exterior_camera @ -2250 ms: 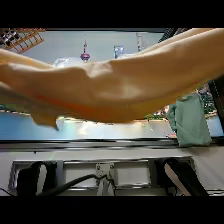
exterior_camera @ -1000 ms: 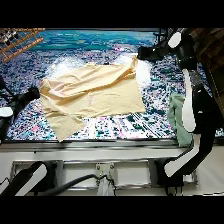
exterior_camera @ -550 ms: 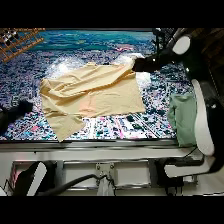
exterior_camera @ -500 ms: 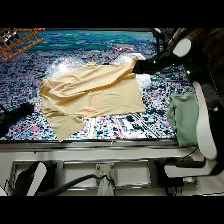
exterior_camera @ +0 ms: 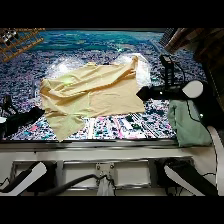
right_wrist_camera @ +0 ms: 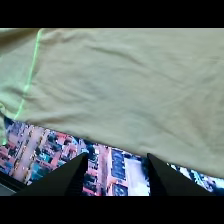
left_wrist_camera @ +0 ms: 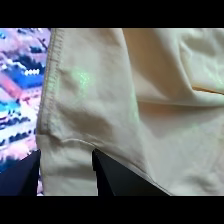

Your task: Fold the clothes and pants, and hang the long-sleeved shirts on hangers.

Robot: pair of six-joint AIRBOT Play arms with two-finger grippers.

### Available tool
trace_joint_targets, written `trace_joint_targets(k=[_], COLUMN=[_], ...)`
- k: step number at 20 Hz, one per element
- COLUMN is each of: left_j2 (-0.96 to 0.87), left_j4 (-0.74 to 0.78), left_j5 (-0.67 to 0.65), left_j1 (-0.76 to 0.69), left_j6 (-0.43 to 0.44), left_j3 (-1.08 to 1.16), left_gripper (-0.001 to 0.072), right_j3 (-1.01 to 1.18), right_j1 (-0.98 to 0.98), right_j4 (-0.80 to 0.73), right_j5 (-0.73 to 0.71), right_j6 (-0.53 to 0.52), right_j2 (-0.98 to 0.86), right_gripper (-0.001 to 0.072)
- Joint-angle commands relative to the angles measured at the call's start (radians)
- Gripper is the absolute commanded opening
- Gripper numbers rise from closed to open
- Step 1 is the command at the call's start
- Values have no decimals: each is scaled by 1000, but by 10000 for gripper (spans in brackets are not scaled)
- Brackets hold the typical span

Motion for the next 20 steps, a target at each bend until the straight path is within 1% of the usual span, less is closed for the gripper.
trace_joint_targets(k=[1,6,9,10,11,12,13,14,16,17,18,19,20], left_j2=[-67,-104,-130,-143,-153,-157,-156,-149,-118,-94,-69,-41,-14], left_j4=[-10,-16,-64,-81,-101,-113,-119,-119,-119,-118,-115,-111,-111], left_j5=[35,53,58,61,62,62,60,51,43,42,40,35,32], left_j1=[1,-6,-45,-68,-92,-110,-116,-116,-93,-79,-65,-48,-31], left_j6=[47,47,47,47,47,47,47,47,47,47,47,47,47], left_j3=[25,25,25,25,25,26,26,27,27,27,27,27,27], left_gripper=[355,353,348,326,247,144,59,7,8,7,7,7,7], right_j3=[-64,-62,-62,-62,-62,-62,-63,-63,-87,-114,-151,-185,-219], right_j1=[1,1,1,1,1,0,0,-6,-53,-99,-159,-213,-260], right_j4=[0,2,5,4,5,5,-8,-72,-291,-340,-338,-305,-244], right_j5=[-32,-63,-68,-72,-74,-73,-70,-67,-75,-87,-104,-111,-103], right_j6=[28,64,74,86,93,99,103,123,297,336,351,350,316], right_j2=[97,116,116,116,116,116,116,116,116,116,114,106,89], right_gripper=[430,430,429,429,429,429,429,429,429,429,428,429,429])
